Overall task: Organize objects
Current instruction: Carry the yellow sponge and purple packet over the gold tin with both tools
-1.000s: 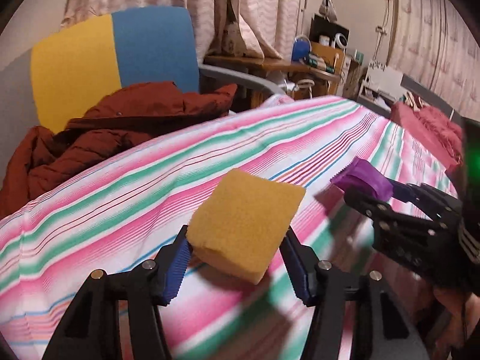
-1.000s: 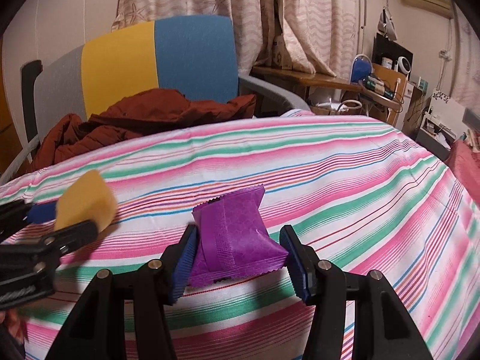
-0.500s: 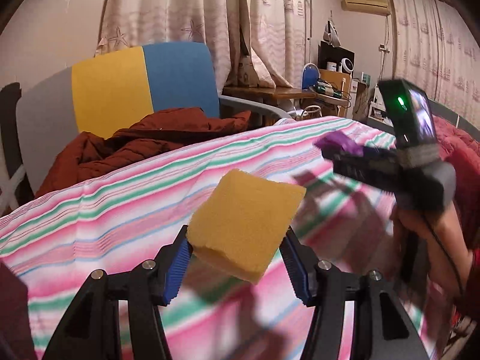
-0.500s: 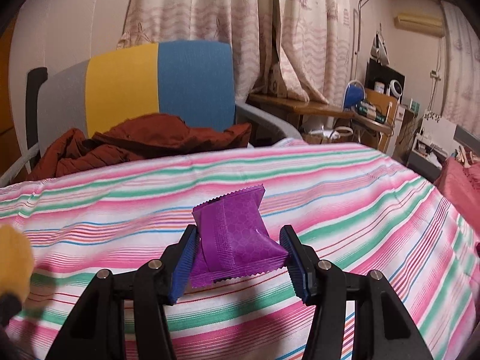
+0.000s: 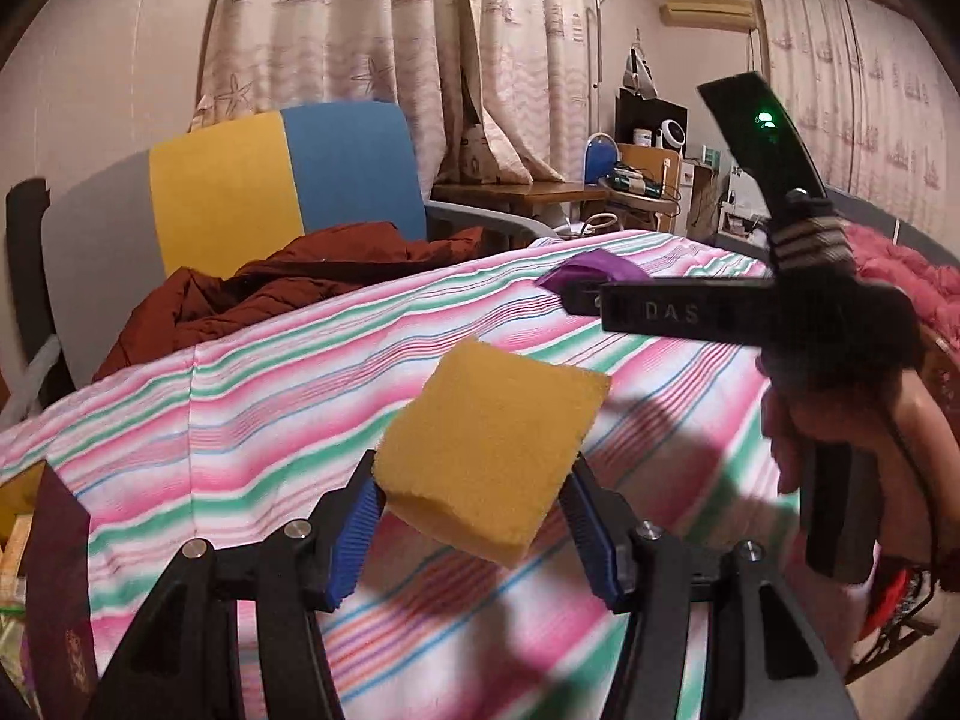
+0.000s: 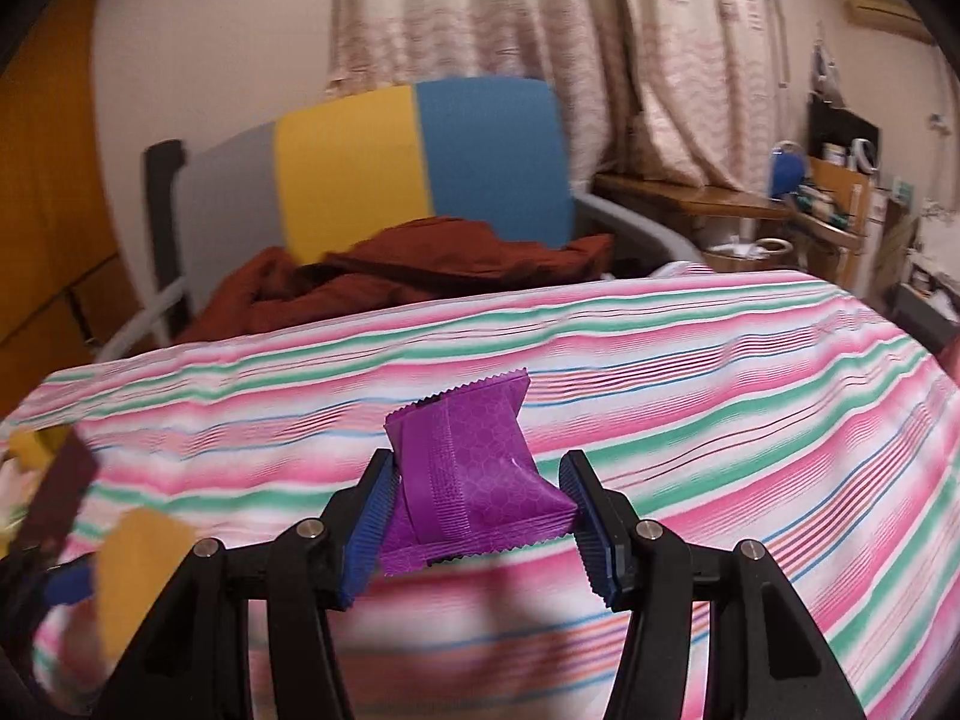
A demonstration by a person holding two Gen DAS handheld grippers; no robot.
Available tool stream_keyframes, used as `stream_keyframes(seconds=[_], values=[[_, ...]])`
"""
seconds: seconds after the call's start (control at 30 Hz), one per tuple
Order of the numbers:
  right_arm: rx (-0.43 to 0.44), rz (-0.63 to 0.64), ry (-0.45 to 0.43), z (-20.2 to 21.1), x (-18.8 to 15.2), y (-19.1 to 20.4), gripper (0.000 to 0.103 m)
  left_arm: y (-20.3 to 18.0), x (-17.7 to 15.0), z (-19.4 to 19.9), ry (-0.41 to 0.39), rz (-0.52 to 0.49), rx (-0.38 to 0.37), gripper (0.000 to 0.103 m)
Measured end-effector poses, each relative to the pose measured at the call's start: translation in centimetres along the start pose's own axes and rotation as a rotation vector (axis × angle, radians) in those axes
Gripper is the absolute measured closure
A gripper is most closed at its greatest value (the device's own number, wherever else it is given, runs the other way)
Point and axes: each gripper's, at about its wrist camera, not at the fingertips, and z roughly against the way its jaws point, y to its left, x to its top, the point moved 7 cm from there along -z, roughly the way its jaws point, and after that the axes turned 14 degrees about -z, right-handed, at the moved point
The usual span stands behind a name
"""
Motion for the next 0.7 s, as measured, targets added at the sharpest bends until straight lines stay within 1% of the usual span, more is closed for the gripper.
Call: stream_keyframes(seconds=[0.1,0.13,0.2,0.3,0.4,0.47,0.6,0.7], values=[[0.059,-0.008,0.029,1.5,-1.4,2.2,0.047,1.3,-0.9,2.3,-0.005,0.078,0.002,0.044],[0.068,-0.012,0.036,1.7,-1.7,2.5,0.047,1.9,-1.6,3.3,-0.006,0.115,0.003,0.044],[0.094,-0.021,0.059,2.3,-2.6,3.8,0.047,2.5,-2.7,4.7,-0.002,0.154,0.004,0.044],[0.124,-0.002,0.084,2.8,-3.8,5.9,0.047,3.4,-4.7,7.4,-0.001,0.17,0.028,0.044],[0.178,0.032,0.113,3.6,-5.2,8.9,0.046,4.4,-5.9,9.7,-0.016,0.186,0.05,0.044],[0.221,0.055,0.128,4.2,-6.2,11.3,0.046,5.4,-6.8,11.4,-0.024,0.219,0.063,0.044],[0.316,0.084,0.162,5.3,-8.3,16.1,0.046,8.2,-8.6,14.5,-0.039,0.29,0.115,0.044],[0.368,0.098,0.186,6.0,-9.4,18.9,0.046,11.0,-9.9,16.9,-0.051,0.354,0.169,0.044]])
